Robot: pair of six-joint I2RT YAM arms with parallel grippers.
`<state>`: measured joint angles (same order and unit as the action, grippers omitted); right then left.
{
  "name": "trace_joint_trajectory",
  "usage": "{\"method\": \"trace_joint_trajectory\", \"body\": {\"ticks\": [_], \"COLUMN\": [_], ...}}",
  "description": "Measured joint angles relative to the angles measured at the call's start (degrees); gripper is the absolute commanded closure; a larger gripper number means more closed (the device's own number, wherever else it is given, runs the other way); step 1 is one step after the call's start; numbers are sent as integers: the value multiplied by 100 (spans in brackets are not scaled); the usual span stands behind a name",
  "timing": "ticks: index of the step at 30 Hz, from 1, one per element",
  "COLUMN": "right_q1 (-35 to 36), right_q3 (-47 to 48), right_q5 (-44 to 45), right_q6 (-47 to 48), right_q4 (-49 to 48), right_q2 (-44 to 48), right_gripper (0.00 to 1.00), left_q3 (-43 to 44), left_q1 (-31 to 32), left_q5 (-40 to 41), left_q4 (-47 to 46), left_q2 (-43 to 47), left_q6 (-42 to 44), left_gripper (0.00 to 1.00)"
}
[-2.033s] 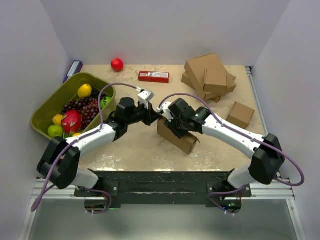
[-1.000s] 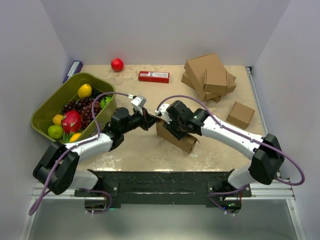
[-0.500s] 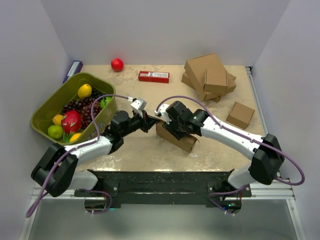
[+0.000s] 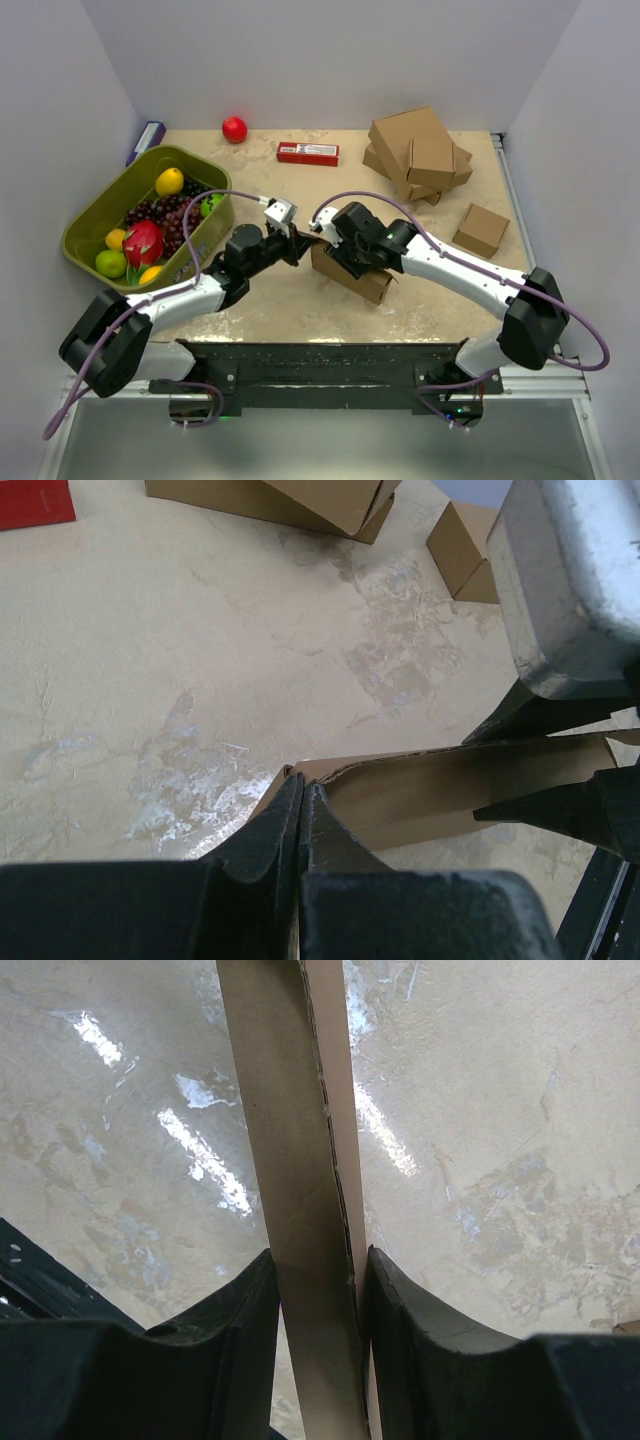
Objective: Fold the paper box
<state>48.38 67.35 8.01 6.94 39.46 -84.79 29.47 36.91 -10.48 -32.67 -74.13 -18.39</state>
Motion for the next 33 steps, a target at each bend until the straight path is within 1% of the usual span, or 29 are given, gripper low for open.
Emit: {"method": "trace_joint_trajectory", "body": {"ticks": [11,18,26,29,30,31,33], "right_q1": [-2,-2,-2,-2,-2,-2,-2], "right_q3": [-74,-92,-129,-129,-129,-129,-133], "right_q5": [7,22,50,66,68,72,90], "right_q6": [22,17,15,15,13,13,11], "right_q4": [-122,-162,-223,-227,-227,-229,-234], "right_q2": [46,57,83,81,83,83,83], "right_gripper": [97,97,98,98,98,98,97], "left_q3": [81,107,125,138,140,142,144], "left_q1": [2,4,4,4,4,4,2], "left_q5": [13,26,9,2,2,2,0], "left_q4": [61,39,17,-4,-7,-15,-42], "left_q2": [-61,-118,-219,-249,-254,-260,-280], "left_q6": [149,173,208,212,212,212,238], "left_gripper": [100,93,89,92,96,99,100]}}
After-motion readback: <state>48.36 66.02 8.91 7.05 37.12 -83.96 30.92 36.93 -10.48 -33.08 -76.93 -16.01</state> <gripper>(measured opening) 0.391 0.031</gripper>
